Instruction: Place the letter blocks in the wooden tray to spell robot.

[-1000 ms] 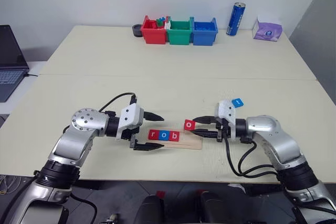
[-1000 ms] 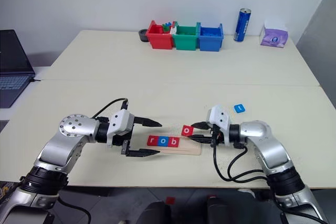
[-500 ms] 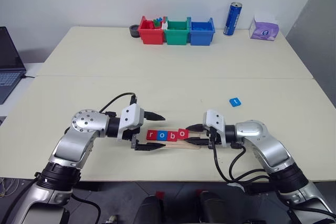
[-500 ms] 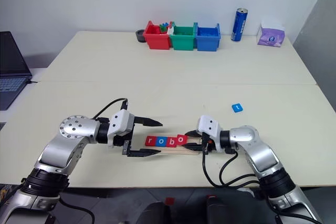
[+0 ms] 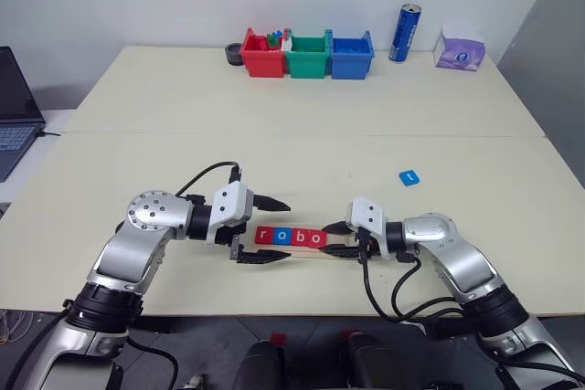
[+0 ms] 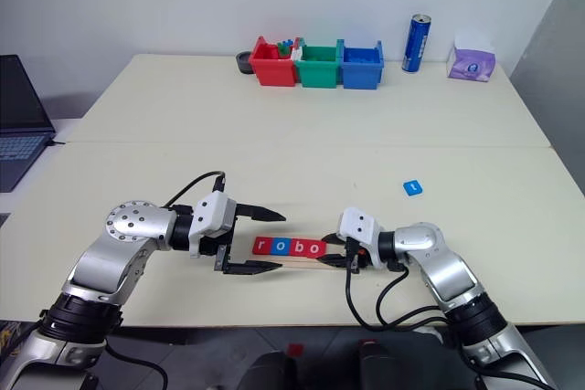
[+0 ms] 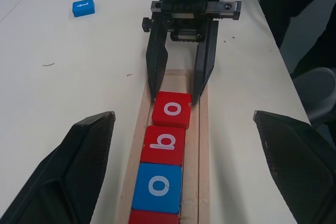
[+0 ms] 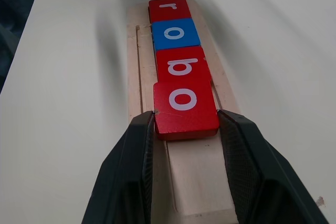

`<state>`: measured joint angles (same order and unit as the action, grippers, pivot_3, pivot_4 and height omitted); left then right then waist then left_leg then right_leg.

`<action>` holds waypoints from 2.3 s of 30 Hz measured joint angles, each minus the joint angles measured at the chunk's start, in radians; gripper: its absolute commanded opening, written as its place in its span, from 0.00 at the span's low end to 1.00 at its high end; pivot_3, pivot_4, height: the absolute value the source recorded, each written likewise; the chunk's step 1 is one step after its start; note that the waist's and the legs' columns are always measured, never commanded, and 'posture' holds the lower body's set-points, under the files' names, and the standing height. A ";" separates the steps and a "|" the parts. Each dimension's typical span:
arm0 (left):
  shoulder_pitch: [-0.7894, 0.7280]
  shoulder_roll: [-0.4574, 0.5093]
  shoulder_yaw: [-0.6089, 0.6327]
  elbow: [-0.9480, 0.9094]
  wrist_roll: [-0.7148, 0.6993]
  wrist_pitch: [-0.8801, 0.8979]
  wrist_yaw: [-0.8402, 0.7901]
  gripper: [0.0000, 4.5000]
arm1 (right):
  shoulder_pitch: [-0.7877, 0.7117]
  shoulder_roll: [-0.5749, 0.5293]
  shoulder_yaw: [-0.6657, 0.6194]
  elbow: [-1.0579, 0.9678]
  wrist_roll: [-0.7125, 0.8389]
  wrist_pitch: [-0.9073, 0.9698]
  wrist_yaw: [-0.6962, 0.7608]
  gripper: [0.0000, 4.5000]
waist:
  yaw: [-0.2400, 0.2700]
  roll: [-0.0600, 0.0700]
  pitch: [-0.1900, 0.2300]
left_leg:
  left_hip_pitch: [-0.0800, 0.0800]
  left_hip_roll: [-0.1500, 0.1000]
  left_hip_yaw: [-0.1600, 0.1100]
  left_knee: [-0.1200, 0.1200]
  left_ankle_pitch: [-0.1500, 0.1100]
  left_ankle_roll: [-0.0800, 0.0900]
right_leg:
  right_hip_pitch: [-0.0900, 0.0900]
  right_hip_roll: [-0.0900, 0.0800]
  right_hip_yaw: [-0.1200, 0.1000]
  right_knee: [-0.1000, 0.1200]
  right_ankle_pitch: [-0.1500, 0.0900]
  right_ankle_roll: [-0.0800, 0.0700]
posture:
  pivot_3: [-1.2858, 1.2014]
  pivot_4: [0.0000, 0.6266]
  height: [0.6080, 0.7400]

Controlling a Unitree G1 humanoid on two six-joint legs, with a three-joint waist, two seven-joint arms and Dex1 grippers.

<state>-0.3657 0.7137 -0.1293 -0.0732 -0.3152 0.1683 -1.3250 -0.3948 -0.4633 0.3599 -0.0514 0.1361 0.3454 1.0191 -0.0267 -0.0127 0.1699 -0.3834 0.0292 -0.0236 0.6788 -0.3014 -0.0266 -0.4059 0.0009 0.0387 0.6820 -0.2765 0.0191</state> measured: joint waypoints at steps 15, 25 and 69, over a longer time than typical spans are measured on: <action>-0.001 -0.004 -0.001 -0.001 0.000 0.000 0.002 1.00 | -0.019 0.001 0.000 0.044 -0.017 -0.026 0.008 0.32 | 0.000 0.000 0.000 | 0.000 0.000 0.000 0.000 0.000 0.000 | 0.000 0.000 0.000 0.000 0.000 0.000 | 0.52 0.24 1.00; -0.006 -0.014 -0.002 -0.001 0.001 0.000 0.004 1.00 | -0.019 0.003 0.001 0.043 -0.015 -0.024 0.014 0.32 | 0.000 0.000 0.000 | 0.000 0.000 0.000 0.000 0.000 0.000 | 0.000 0.000 0.000 0.000 0.000 0.000 | 0.52 0.24 1.00; -0.133 -0.299 -0.056 0.000 0.017 0.088 0.279 1.00 | 0.100 -0.062 -0.467 -0.080 -0.007 0.233 -0.609 0.99 | 0.000 0.000 0.000 | 0.000 -0.001 0.001 0.000 0.000 0.000 | 0.000 0.000 0.003 0.000 0.000 0.000 | 0.52 0.24 1.00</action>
<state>-0.4987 0.4151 -0.1856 -0.0737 -0.2980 0.2559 -1.0460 -0.2952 -0.5253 -0.1069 -0.1319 0.1295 0.5782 0.4096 -0.0264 -0.0132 0.1696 -0.3836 0.0284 -0.0227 0.6787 -0.3013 -0.0268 -0.4056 0.0006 0.0414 0.6823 -0.2763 0.0194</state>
